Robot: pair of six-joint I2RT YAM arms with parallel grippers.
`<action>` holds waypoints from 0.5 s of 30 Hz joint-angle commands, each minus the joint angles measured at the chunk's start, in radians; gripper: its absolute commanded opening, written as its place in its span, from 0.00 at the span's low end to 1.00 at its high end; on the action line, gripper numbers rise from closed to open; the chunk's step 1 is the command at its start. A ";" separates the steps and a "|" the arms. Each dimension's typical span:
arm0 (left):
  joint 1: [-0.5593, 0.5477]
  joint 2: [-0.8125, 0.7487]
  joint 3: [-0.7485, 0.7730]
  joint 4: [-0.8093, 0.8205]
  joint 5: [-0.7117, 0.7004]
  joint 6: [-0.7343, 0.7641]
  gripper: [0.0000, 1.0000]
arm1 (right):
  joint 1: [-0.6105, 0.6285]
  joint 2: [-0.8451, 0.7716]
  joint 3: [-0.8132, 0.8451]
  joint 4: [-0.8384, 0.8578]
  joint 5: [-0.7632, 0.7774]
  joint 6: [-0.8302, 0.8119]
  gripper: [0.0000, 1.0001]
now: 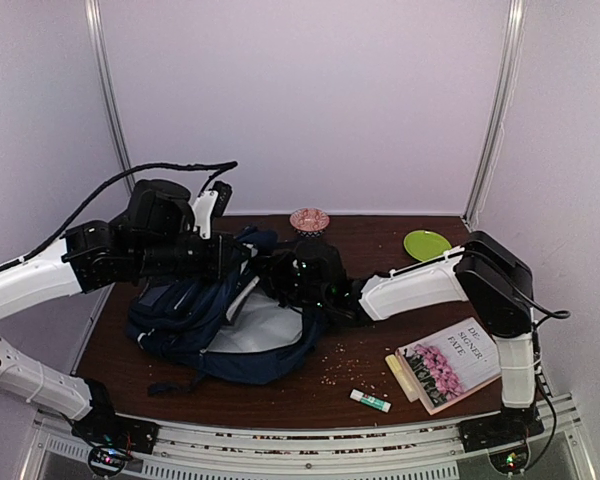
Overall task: Pack the student bag
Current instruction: Place the book in the student bag.
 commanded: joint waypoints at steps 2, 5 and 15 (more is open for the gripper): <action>-0.021 0.000 0.079 0.271 0.120 0.007 0.00 | 0.018 0.049 0.117 -0.066 -0.098 -0.021 0.18; -0.023 0.001 0.077 0.300 0.150 0.004 0.00 | 0.021 0.075 0.169 -0.108 -0.110 -0.034 0.18; -0.024 -0.070 0.029 0.255 -0.005 0.062 0.00 | 0.014 0.078 0.223 -0.148 -0.221 -0.109 0.46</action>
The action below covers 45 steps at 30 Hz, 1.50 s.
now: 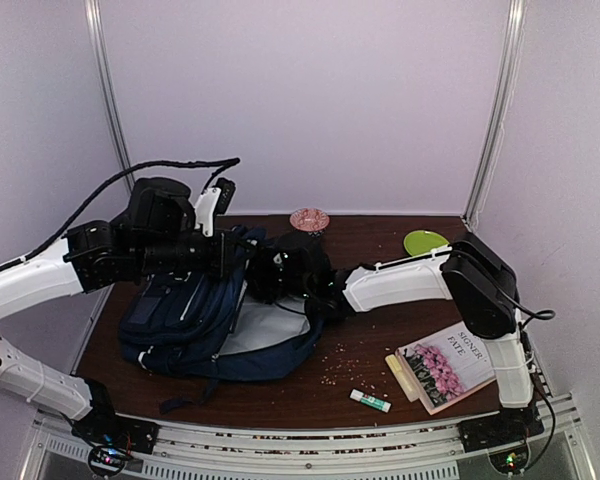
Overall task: Pack the student bag
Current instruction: Place the book in the student bag, then pick up the book from the center of the board.
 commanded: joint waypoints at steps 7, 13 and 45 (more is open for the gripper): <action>0.006 -0.147 -0.020 0.106 -0.223 0.044 0.00 | -0.022 -0.170 -0.163 0.006 -0.103 -0.102 0.64; 0.054 -0.182 -0.048 0.084 -0.242 0.029 0.00 | -0.046 -0.253 -0.227 -0.041 -0.159 -0.182 0.74; 0.072 -0.316 -0.183 -0.040 -0.381 0.117 0.00 | -0.086 -0.605 -0.301 -0.495 0.034 -0.712 0.66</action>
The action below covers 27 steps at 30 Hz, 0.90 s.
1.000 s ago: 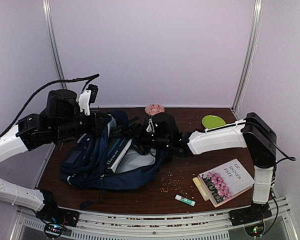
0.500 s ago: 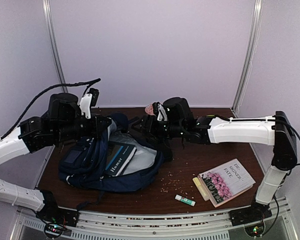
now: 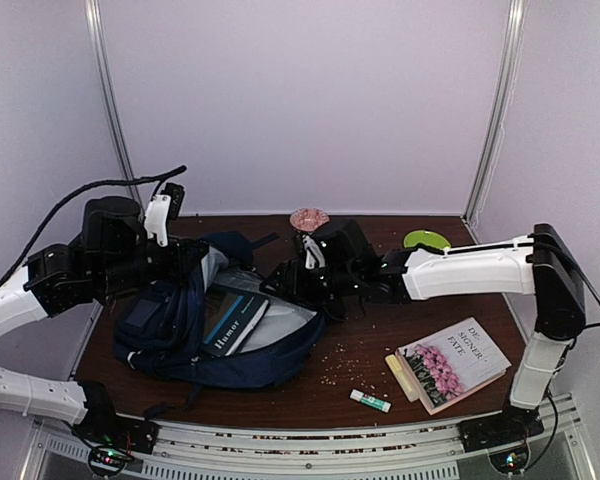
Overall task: Pack the student bag
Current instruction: Pick up the book from the center of the board.
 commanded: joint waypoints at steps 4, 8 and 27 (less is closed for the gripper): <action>0.022 -0.152 -0.083 -0.034 -0.209 0.039 0.00 | -0.121 -0.389 -0.181 -0.164 0.303 -0.206 0.70; 0.022 -0.208 -0.118 -0.091 -0.286 0.040 0.00 | -0.221 -0.437 -0.376 -0.113 0.286 -0.182 0.66; 0.024 -0.288 -0.171 -0.212 -0.368 -0.046 0.00 | -0.273 -0.021 -0.326 0.226 0.122 -0.097 0.51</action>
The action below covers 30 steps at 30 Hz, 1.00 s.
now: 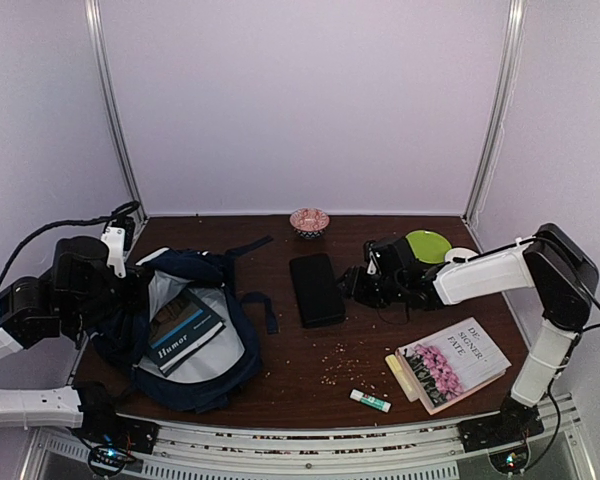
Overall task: Pack the student bag
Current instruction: Pick up the book from the center of the board.
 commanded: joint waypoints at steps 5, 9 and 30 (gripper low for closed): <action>0.015 0.001 -0.015 0.051 -0.049 -0.020 0.00 | -0.002 0.073 0.066 -0.021 -0.020 -0.001 0.47; 0.015 0.025 -0.017 0.076 -0.031 -0.009 0.00 | -0.003 0.097 0.072 -0.051 -0.015 -0.012 0.46; 0.015 0.098 -0.015 0.156 0.034 0.017 0.00 | -0.002 0.041 -0.005 0.040 -0.080 0.030 0.00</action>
